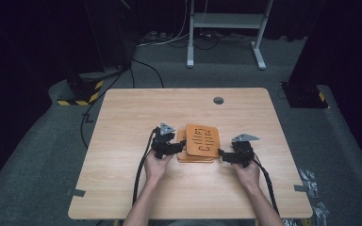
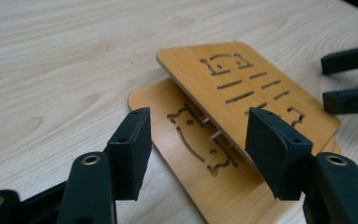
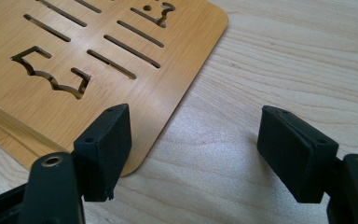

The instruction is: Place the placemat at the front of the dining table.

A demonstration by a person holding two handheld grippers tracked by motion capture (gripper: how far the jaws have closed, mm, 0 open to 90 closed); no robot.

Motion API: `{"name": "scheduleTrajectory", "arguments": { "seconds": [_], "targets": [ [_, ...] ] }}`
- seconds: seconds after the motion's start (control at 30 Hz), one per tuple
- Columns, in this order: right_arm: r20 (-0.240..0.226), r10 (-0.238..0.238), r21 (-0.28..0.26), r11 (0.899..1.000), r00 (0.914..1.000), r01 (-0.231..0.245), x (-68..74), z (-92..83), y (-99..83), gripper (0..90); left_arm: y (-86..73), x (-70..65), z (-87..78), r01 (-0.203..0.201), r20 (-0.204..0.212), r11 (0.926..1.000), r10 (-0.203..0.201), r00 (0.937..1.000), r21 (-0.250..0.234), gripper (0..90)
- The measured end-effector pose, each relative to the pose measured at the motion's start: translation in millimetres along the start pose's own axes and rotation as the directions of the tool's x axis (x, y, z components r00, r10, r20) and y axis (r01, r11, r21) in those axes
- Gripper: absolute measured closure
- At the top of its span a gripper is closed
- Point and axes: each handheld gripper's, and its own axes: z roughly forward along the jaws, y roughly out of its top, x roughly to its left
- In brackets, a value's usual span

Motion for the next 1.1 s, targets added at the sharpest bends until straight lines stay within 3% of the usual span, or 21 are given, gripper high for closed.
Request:
{"name": "scheduleTrajectory", "arguments": {
  "seconds": [0.17,0.37,0.67,1.1],
  "targets": [
    [-0.004,-0.002,0.001,1.0,1.0,0.002,0.7,0.0,-0.1,25.9,2.4,6.0,1.8,0.081,0.049,0.9947,-0.084,0.9953,0.063,38.4],
    [-0.01,-0.003,0.005,1.0,0.9999,0.003,-0.6,-0.1,0.2,25.9,4.2,6.7,4.8,0.112,0.066,0.9913,-0.117,0.9909,0.068,37.8],
    [-0.009,0.0,0.005,1.0,1.0,0.0,-0.2,-0.1,0.1,26.0,4.9,7.9,12.3,0.124,0.063,0.9885,-0.13,0.9895,0.086,36.5],
    [-0.008,0.002,0.005,1.0,1.0,-0.002,0.0,-0.1,0.0,26.0,10.1,2.5,20.6,0.106,0.064,0.9884,-0.113,0.9915,0.109,36.5]
  ]
}}
